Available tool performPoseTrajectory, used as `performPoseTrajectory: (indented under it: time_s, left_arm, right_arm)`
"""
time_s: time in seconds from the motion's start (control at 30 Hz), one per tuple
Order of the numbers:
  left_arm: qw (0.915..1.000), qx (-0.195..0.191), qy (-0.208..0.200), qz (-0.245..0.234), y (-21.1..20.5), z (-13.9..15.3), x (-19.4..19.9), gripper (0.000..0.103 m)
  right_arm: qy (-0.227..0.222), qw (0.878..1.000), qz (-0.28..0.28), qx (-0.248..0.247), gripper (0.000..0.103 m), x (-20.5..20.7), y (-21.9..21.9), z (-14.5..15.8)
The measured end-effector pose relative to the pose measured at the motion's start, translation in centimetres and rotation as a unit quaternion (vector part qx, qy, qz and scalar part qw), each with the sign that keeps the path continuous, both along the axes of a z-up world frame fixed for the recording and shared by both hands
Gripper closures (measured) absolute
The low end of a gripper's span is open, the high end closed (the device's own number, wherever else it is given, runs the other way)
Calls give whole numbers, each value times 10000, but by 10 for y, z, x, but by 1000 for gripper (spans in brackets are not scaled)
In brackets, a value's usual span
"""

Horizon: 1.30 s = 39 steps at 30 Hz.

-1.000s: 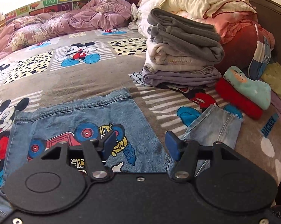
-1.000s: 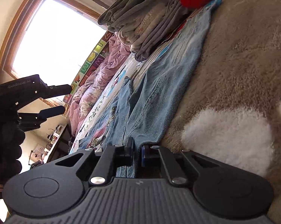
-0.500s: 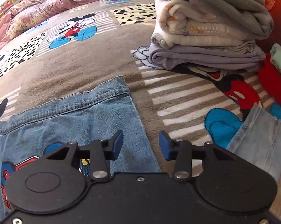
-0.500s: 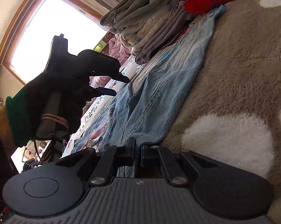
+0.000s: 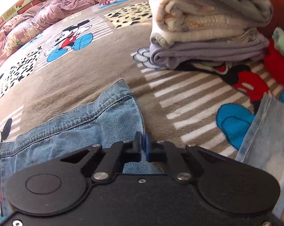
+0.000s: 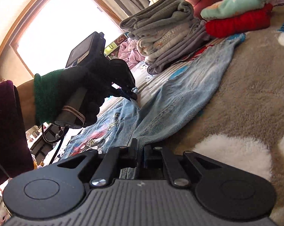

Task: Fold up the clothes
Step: 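Grasp the jacket edge with the left gripper and pull it straight, then lift the held jacket side with the left gripper and fold it over the back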

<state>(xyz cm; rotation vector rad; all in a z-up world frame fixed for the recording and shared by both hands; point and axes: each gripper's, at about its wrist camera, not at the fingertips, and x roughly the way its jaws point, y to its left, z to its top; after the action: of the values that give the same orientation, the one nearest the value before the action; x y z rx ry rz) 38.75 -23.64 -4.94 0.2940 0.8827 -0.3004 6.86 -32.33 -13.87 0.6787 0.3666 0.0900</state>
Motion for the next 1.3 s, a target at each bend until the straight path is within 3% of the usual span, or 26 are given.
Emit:
performPoseTrajectory:
  time_s: [0.23,0.53,1.0,1.3]
  left_arm:
    - [9964,-816,-60,213,50,29,-2,101]
    - [9909,-1311,-109,298,99,31,-2,101]
    - [9748,-2077,163,792,157,-14,6,101]
    - [9839,-1651,60,687,153,-39,8,95]
  right_arm:
    - [-570,9916,322,-1119,95,-12,29,23]
    - [-1069,9588,1191,-2349,95,-17,89,41]
    - [-512,9396,2001,-2728,95,2,112,28]
    - [-251,9319,2140,-2919,94,9,122,17]
